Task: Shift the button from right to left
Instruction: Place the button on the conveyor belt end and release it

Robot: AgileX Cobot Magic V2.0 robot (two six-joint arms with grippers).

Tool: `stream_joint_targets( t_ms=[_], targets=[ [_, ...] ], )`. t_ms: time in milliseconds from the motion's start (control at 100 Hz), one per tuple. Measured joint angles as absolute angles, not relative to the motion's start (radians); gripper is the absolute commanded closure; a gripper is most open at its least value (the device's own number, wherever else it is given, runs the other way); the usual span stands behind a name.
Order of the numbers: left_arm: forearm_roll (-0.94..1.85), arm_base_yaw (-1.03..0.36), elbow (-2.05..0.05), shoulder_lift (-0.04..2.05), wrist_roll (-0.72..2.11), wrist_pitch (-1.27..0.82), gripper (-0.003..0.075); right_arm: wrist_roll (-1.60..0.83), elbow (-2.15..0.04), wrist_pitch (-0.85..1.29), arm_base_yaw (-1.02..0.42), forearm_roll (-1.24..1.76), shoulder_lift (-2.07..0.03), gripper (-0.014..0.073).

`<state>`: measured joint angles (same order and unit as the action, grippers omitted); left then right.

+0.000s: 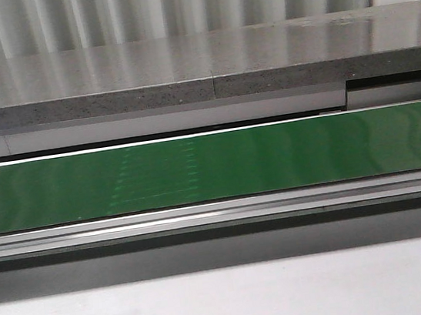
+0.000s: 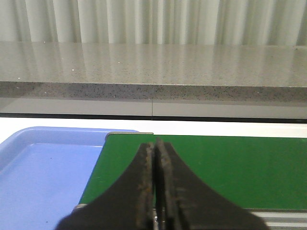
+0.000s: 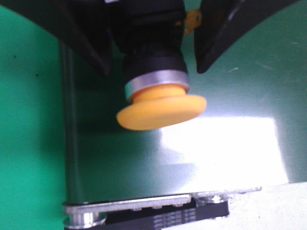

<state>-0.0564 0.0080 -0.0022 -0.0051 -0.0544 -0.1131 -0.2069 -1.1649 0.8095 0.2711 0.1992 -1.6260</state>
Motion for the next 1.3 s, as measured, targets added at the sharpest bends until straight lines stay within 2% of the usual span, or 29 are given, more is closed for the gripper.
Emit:
stream_joint_targets(
  t_ms=[160,350,420,590,850,1300],
  targets=[
    [-0.056,0.008,-0.002,-0.005,-0.054,-0.113,0.0740,-0.207,-1.165,0.817,0.271,0.211,-1.662,0.0225],
    [-0.056,0.008,-0.002,-0.005,-0.054,-0.113,0.0740,-0.207,-1.163,0.817,0.271,0.220,-1.686,-0.0005],
    [-0.056,0.008,-0.002,-0.005,-0.054,-0.113,0.0740,-0.207,-1.163,0.815,0.271,0.227,-1.686,-0.0051],
    [-0.056,0.008,-0.002,-0.005,-0.054,-0.113,0.0740,-0.212,-1.163,0.776,0.262,0.226,-1.638,-0.0054],
    [-0.056,0.008,-0.002,-0.005,-0.054,-0.113,0.0740,-0.267,-1.144,0.705,0.221,0.229,-1.436,-0.0054],
    [-0.056,0.008,-0.002,-0.005,-0.054,-0.113,0.0740,-0.312,-0.788,0.575,0.213,0.231,-0.899,-0.0052]
  ],
)
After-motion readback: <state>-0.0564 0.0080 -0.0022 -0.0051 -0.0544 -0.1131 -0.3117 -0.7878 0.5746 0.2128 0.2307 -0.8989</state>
